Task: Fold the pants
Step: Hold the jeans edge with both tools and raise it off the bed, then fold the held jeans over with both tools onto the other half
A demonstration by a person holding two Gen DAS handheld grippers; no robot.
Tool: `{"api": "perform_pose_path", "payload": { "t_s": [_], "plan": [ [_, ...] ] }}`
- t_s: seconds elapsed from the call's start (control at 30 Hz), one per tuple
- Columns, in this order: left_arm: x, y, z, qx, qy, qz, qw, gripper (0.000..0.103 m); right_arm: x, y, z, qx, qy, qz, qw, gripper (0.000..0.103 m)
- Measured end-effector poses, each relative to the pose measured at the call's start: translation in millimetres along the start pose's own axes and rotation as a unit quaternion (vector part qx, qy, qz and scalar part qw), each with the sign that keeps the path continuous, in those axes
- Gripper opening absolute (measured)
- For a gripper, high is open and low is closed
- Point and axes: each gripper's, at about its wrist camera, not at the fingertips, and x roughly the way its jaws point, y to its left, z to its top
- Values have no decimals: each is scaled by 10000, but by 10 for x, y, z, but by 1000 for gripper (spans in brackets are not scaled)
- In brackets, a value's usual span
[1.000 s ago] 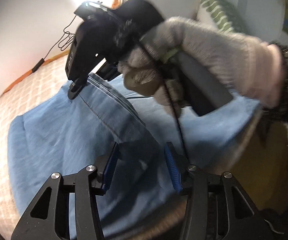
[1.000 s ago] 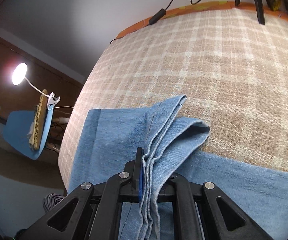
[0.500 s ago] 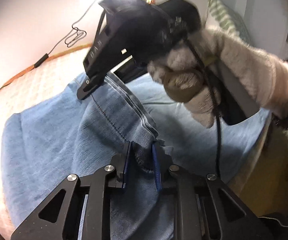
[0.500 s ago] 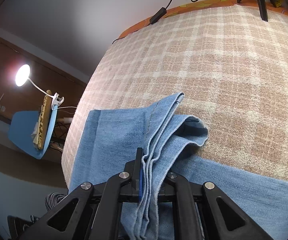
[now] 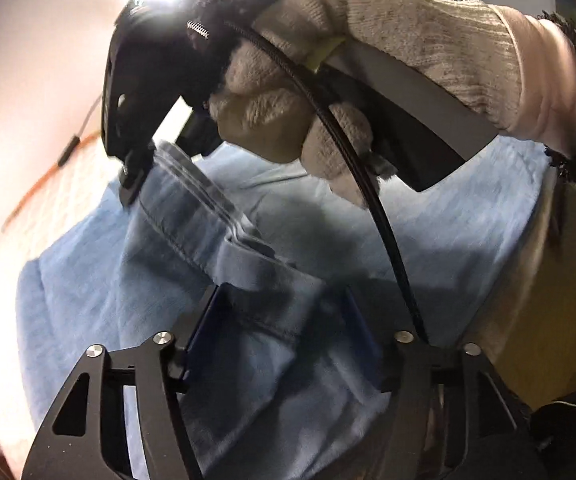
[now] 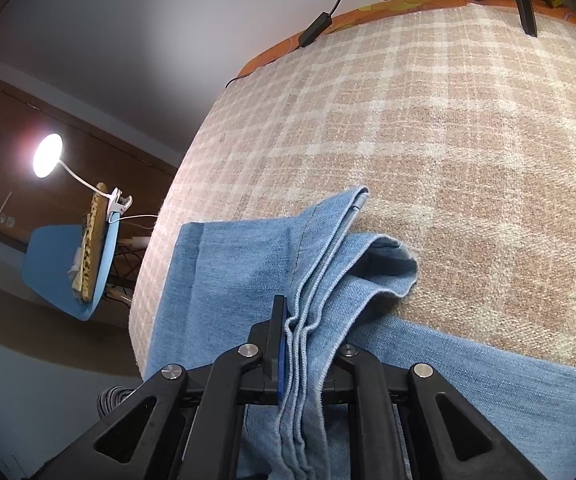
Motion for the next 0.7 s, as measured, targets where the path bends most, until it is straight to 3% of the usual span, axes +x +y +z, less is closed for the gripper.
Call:
{"api": "perform_pose_path", "payload": {
  "t_s": [0.1,0.27,0.37,0.43,0.57,0.7],
  "plan": [
    [38,181,-10,-394,-45,-261,9989,57,-4,-28,-3,-10,9,39,10000,9],
    [53,325,-44,-385,-231,-221,9987,31,-15,-80,-7,23,-10,84,10000,9],
    [-5,512,-82,-710,-251,-491,9960,19,-21,-85,-11,33,-23,65,10000,9],
    [-21,602,-73,-1043,-298,-784,9910,16,-29,-63,-16,0,-42,6,10000,9],
    [-210,777,-72,-1751,-608,-1396,9727,16,-57,38,-39,-124,-141,-219,9996,8],
    [-418,830,-1,-1846,-865,-1563,9665,16,-121,201,-79,-279,-290,-414,9983,7]
  ]
}}
